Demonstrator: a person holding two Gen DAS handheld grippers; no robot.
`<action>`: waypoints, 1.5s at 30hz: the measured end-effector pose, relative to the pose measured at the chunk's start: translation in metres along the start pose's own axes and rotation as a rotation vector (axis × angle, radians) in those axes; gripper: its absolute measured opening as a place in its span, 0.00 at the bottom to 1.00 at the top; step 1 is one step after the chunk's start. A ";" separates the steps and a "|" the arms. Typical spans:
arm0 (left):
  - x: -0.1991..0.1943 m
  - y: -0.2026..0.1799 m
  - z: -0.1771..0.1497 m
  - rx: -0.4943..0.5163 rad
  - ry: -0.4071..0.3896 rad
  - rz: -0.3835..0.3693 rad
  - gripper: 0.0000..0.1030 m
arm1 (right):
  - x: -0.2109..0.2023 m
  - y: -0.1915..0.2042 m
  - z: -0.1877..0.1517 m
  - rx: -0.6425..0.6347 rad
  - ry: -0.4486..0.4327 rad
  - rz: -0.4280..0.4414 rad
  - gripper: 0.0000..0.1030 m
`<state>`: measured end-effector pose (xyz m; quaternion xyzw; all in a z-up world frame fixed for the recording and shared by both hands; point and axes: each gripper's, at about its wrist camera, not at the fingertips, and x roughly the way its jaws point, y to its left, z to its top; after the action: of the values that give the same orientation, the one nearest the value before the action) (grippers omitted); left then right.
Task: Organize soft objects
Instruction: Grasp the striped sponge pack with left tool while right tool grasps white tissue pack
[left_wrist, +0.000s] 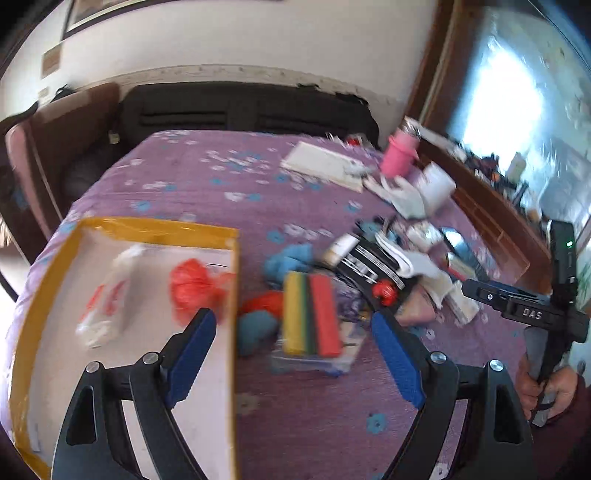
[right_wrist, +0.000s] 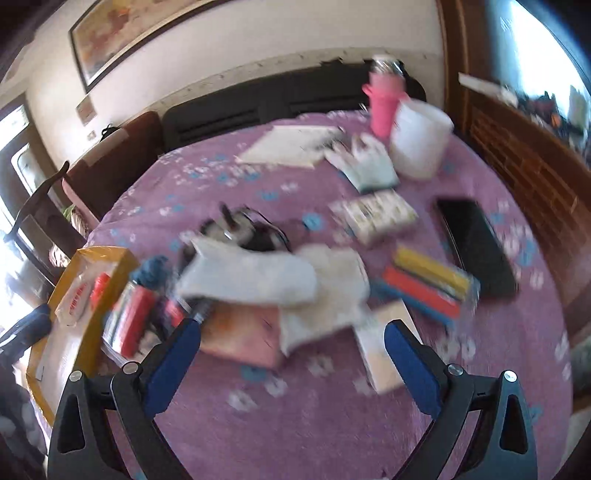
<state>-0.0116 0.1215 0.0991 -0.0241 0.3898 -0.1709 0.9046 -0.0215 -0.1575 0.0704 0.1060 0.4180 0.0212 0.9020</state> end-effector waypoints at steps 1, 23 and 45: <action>0.013 -0.010 0.002 0.021 0.023 0.019 0.83 | -0.001 -0.009 -0.003 0.009 0.001 0.005 0.98; 0.063 -0.046 -0.013 0.080 0.174 0.034 0.36 | 0.013 -0.091 -0.010 0.053 0.053 -0.083 0.98; 0.077 -0.047 -0.027 0.064 0.174 0.079 0.65 | 0.050 -0.065 -0.013 -0.070 0.118 -0.194 0.96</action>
<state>0.0046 0.0548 0.0355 0.0350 0.4621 -0.1487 0.8736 -0.0016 -0.2127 0.0110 0.0323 0.4778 -0.0455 0.8767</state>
